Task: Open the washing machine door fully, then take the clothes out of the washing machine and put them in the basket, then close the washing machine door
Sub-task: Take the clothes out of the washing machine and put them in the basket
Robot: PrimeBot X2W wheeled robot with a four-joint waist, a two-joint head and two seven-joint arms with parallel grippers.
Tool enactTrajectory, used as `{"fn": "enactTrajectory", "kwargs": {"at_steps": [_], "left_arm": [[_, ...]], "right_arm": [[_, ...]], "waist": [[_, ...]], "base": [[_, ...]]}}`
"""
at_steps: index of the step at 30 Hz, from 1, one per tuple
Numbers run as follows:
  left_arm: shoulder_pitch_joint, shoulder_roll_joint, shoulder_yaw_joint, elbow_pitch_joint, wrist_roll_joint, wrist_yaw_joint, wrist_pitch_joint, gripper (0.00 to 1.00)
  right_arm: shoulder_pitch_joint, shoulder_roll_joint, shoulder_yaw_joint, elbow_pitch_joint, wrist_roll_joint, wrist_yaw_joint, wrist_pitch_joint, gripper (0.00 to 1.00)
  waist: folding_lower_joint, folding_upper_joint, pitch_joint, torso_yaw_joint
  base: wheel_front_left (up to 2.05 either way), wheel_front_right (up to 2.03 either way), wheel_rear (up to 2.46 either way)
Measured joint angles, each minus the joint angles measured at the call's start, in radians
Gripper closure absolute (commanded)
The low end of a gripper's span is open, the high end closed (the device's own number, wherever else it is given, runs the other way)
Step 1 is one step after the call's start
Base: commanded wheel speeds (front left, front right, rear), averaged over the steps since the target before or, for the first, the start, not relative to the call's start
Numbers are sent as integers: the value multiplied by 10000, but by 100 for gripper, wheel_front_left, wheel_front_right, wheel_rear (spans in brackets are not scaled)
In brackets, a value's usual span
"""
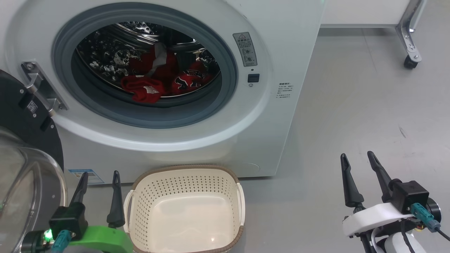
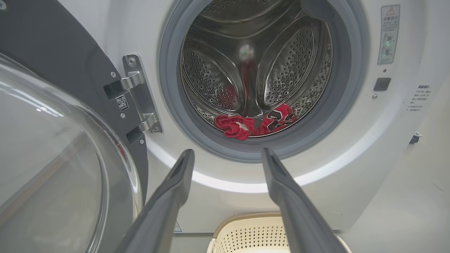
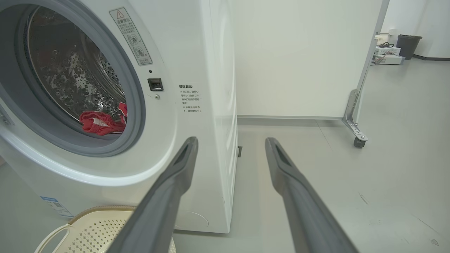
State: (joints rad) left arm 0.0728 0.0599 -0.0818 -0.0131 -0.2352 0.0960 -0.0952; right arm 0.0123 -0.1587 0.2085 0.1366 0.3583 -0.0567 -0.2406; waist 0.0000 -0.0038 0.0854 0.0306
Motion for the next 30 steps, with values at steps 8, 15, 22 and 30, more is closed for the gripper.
{"fn": "enactTrajectory", "kwargs": {"at_steps": [8, 15, 22, 30], "left_arm": [[-266, -12, -159, 46, -307, -144, 77, 0], [-1095, -21, -309, 518, -623, -491, 652, 0], [-2432, 50, -430, 997, -901, -848, 1266, 0], [-4310, 314, -520, 1657, -1003, -1302, 2011, 0]], "right_arm": [[-56, -27, 50, -213, -2, 0, 4, 0], [-317, -77, 75, -477, -21, 0, 67, 0], [-724, -69, 138, -690, -35, 13, 75, 0], [-1222, 61, 224, -792, -35, 42, 75, 0]], "waist": [[0, 0, 362, -76], [0, 0, 935, -234], [0, 0, 1689, -502], [0, 0, 2590, -984]], "base": [[0, 0, 0], [0, 0, 0], [0, 0, 0], [0, 0, 0]]}}
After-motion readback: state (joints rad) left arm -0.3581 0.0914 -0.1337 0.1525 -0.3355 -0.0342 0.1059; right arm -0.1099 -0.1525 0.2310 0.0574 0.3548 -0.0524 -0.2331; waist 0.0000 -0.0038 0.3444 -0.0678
